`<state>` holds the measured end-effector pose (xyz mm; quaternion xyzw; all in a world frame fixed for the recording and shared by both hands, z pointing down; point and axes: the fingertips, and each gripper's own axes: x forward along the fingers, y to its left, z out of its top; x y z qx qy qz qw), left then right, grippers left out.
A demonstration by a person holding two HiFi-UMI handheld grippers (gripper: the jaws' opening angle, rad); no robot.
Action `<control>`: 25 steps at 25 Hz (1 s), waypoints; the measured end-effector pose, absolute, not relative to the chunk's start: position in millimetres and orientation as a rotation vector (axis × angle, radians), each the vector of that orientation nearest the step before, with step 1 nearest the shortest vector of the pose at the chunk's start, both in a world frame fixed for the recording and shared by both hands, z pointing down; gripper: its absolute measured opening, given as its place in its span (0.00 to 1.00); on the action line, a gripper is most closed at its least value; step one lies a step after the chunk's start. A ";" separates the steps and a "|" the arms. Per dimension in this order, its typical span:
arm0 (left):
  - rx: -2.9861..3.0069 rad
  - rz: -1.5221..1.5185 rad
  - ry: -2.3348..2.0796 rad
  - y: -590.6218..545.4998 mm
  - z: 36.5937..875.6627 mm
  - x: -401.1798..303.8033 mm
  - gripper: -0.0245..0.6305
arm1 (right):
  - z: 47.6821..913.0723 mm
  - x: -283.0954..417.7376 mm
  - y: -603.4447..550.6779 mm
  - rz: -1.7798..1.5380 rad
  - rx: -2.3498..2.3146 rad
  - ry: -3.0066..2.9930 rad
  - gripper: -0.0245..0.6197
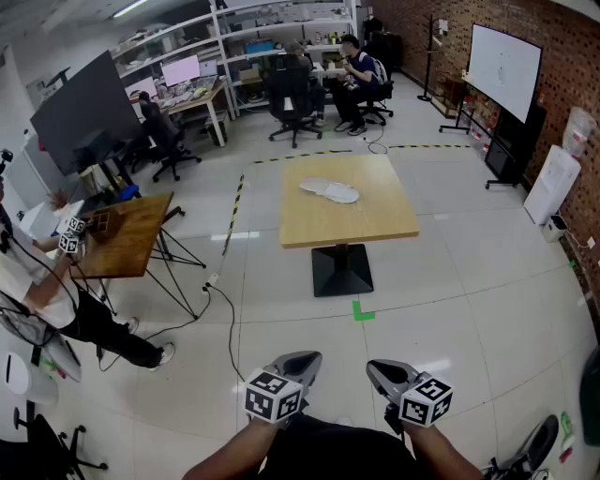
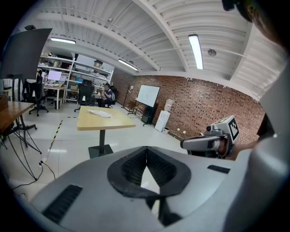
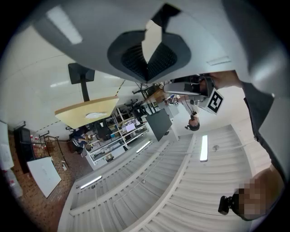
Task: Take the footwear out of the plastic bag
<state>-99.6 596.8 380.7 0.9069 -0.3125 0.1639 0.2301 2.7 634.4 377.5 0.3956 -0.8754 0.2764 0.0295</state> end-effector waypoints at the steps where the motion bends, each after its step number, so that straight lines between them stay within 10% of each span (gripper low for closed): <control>1: 2.495 0.449 -0.860 596.1 380.8 -98.5 0.05 | 377.1 3.7 633.4 0.850 1.220 -2.700 0.04; 25: 2.520 0.495 -0.840 573.1 385.0 -77.4 0.05 | 388.2 20.9 612.6 0.888 1.220 -2.700 0.04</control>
